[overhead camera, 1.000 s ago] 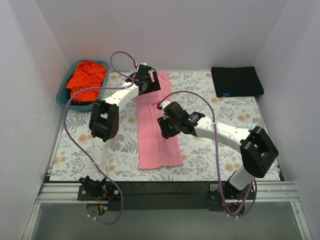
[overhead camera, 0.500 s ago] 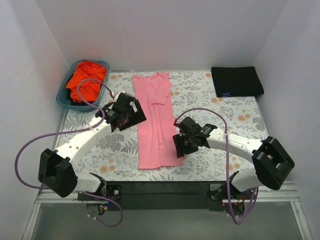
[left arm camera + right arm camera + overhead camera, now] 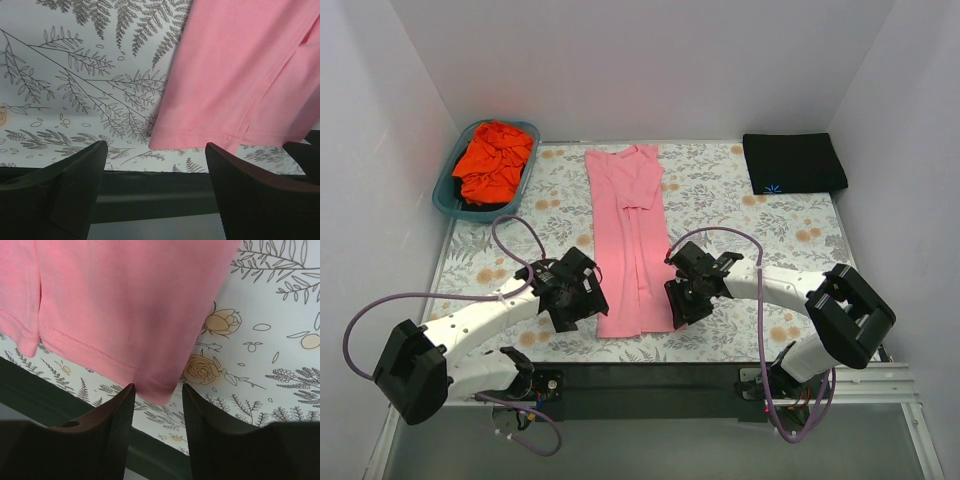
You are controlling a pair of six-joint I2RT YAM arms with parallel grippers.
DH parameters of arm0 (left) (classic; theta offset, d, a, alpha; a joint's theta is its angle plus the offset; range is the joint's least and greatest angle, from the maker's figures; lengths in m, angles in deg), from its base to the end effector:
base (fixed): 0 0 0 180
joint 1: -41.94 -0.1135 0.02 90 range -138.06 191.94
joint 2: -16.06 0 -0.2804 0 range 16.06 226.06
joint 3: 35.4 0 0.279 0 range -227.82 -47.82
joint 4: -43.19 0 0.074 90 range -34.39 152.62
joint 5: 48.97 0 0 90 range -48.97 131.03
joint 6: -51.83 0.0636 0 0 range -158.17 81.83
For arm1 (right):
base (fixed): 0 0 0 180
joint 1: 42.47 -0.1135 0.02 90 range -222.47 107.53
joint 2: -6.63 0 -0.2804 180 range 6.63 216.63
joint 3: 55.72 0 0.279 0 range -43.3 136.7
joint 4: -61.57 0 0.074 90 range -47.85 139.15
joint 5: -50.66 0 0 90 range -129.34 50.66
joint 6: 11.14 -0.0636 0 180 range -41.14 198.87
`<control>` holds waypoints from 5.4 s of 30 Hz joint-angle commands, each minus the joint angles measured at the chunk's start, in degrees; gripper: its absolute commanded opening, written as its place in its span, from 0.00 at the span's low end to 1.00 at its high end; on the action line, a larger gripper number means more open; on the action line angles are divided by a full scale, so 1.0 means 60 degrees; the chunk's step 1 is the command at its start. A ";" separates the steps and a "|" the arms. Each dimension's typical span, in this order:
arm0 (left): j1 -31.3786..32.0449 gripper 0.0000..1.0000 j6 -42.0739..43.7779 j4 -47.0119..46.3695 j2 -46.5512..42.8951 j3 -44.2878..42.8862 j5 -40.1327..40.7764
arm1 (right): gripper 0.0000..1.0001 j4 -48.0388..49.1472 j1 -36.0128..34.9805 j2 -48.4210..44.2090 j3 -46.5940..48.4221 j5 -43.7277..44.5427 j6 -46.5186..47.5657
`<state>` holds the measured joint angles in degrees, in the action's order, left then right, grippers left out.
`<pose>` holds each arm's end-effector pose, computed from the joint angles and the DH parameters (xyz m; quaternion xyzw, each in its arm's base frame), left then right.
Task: Fold and stack the t-shirts
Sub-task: Fold the tshirt
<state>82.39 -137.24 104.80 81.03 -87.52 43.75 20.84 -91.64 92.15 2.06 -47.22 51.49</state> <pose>0.1619 -0.1341 0.1730 -0.4877 0.8622 -0.1187 0.0688 0.1865 0.2291 0.1357 -0.1979 0.9600 0.1684 0.1045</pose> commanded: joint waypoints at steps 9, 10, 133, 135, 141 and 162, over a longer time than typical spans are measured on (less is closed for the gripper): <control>0.0671 0.73 -0.0642 -0.0332 0.0861 -0.0106 -0.0029 | 0.15 0.0252 -0.0082 0.0132 -0.0559 0.0215 -0.0183; 0.0744 0.73 -0.0686 -0.0346 0.0919 -0.0106 -0.0014 | 0.08 0.0266 -0.0096 0.0103 -0.0573 0.0244 -0.0183; -0.1336 0.17 0.1306 -0.6133 0.4845 -0.1616 0.1114 | 0.06 0.2639 0.1617 0.5566 0.7747 0.0420 0.2380; -0.1306 0.17 0.1306 -0.6133 0.4831 -0.1411 0.1012 | 0.06 0.2742 0.1617 0.5814 0.7878 0.0361 0.2380; -0.1292 0.17 0.1262 -0.6133 0.4743 -0.0869 0.0807 | 0.06 0.2742 0.1647 0.6591 0.8683 0.0902 0.2643; -0.1379 0.36 0.1159 -0.5005 0.1975 -0.0926 0.0865 | 0.22 0.3602 0.2745 0.4558 0.7564 -0.0603 0.2603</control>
<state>75.33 -130.95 72.37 97.16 -88.86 46.20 36.92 -75.00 127.06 53.38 -43.83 69.28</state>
